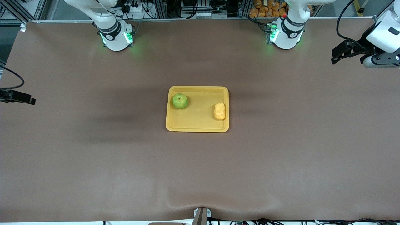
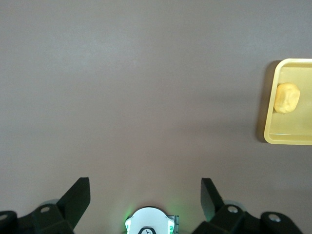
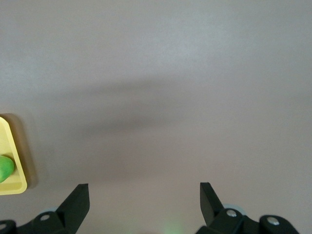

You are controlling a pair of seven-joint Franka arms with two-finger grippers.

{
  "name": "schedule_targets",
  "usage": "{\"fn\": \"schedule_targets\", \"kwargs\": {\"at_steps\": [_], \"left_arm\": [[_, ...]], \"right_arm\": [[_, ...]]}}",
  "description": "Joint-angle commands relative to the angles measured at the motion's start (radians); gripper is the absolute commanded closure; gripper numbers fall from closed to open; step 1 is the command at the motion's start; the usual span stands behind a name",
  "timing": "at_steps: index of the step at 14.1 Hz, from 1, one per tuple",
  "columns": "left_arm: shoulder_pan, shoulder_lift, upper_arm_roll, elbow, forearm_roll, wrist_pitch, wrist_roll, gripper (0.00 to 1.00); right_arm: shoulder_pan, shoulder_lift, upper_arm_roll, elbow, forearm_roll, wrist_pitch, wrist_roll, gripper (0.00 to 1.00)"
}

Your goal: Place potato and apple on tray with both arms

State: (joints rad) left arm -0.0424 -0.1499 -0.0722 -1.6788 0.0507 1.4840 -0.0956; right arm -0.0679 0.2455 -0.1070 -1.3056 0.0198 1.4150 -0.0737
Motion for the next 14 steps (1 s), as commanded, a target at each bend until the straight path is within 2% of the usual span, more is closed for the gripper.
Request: {"fn": "schedule_targets", "kwargs": {"at_steps": [1,6,7,12,14], "left_arm": [[0.002,-0.011,0.005,-0.004,-0.018,0.006,0.008,0.0],[0.016,-0.01,0.003,-0.002,-0.018,0.006,0.019,0.0],[0.016,-0.01,0.005,-0.002,-0.018,0.006,0.019,0.0],[0.015,-0.003,0.003,0.008,-0.017,0.006,0.036,0.0],[0.016,0.018,0.005,0.052,-0.018,0.002,0.034,0.0]], "right_arm": [[-0.013,-0.13,0.016,-0.165,-0.006,0.083,-0.02,0.0],[-0.004,-0.302,0.021,-0.374,-0.006,0.166,-0.024,0.0],[0.003,-0.317,0.024,-0.389,-0.007,0.168,-0.024,0.0],[0.086,-0.321,0.024,-0.371,-0.079,0.168,-0.058,0.0],[0.077,-0.316,0.02,-0.35,-0.066,0.159,-0.058,0.0]]}}
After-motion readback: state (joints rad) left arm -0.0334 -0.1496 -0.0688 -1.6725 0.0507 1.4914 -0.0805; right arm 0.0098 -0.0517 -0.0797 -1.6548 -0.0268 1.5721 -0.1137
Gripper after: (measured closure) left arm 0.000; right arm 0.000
